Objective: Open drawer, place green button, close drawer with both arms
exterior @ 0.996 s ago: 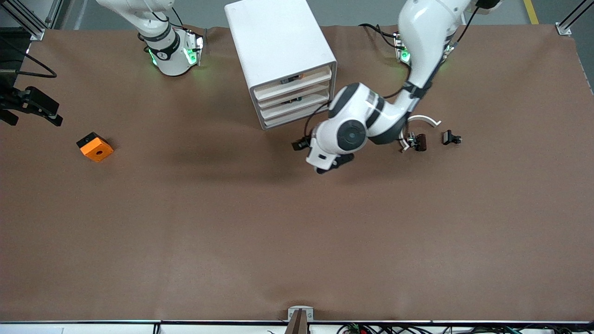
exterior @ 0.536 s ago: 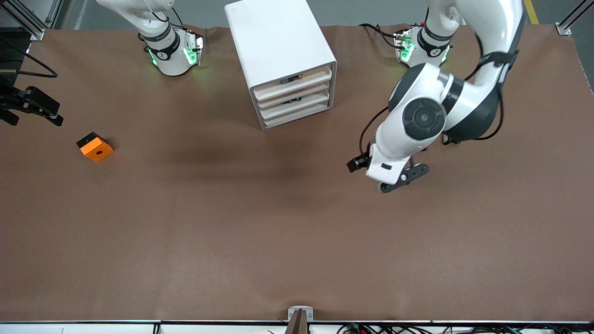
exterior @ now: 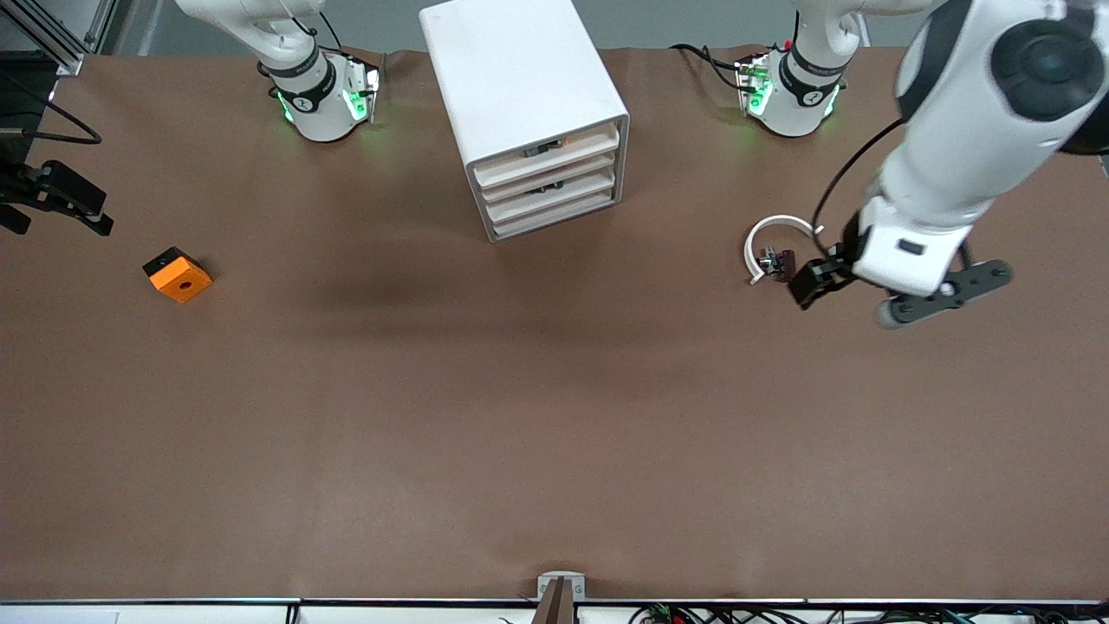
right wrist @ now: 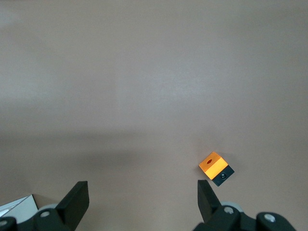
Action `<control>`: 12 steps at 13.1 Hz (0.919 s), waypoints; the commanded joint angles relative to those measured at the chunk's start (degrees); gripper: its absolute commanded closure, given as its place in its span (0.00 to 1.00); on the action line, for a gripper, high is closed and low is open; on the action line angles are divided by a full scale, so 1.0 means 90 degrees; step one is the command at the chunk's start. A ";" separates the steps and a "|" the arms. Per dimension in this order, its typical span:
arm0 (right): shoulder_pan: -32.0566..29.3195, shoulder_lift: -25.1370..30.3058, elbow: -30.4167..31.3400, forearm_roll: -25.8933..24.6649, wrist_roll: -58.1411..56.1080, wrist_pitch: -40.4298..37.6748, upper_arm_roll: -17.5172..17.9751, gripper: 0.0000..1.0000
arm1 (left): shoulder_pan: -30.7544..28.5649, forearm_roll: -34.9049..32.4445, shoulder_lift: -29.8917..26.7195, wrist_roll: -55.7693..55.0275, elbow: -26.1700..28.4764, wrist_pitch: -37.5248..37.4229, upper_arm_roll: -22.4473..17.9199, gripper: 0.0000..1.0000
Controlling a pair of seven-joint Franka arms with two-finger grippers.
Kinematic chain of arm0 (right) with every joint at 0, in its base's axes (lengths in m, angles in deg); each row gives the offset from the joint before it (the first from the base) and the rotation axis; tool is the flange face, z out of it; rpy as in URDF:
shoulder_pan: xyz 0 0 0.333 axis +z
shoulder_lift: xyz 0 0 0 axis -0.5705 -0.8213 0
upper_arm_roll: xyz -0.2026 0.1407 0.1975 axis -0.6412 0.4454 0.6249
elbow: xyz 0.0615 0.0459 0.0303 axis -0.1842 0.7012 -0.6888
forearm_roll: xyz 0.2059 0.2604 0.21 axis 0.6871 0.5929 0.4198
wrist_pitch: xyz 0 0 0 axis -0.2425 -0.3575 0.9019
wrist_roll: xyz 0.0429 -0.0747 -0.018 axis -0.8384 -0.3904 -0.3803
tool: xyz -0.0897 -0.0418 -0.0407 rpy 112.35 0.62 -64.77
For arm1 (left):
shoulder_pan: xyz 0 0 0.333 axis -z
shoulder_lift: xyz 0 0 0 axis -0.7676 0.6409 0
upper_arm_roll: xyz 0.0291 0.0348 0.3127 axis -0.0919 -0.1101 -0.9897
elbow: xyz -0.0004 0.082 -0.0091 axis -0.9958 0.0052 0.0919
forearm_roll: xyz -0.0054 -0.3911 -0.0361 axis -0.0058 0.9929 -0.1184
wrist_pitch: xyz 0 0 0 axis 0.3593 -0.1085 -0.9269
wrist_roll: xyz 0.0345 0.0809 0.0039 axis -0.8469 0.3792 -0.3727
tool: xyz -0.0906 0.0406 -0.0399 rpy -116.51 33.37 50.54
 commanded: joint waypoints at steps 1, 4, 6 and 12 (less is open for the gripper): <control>0.0068 -0.0061 -0.0161 0.0068 0.0079 -0.0092 -0.0060 0.00 | -0.0566 -0.0089 -0.0514 0.1279 0.0129 -0.0627 0.0044 0.00; -0.0418 -0.0061 -0.0171 0.0068 0.0069 -0.0092 0.0348 0.00 | -0.1016 -0.0079 -0.0866 0.2317 0.0178 -0.0835 0.0044 0.00; -0.0499 -0.0061 -0.0171 0.0068 0.0079 -0.0092 0.0497 0.00 | -0.0989 -0.0069 -0.1159 0.2466 0.0343 -0.0874 -0.0179 0.00; -0.0528 -0.0061 -0.0308 0.0088 0.0089 -0.0101 0.0497 0.00 | -0.0304 0.0009 -0.1443 0.3218 0.0520 -0.1021 -0.1265 0.00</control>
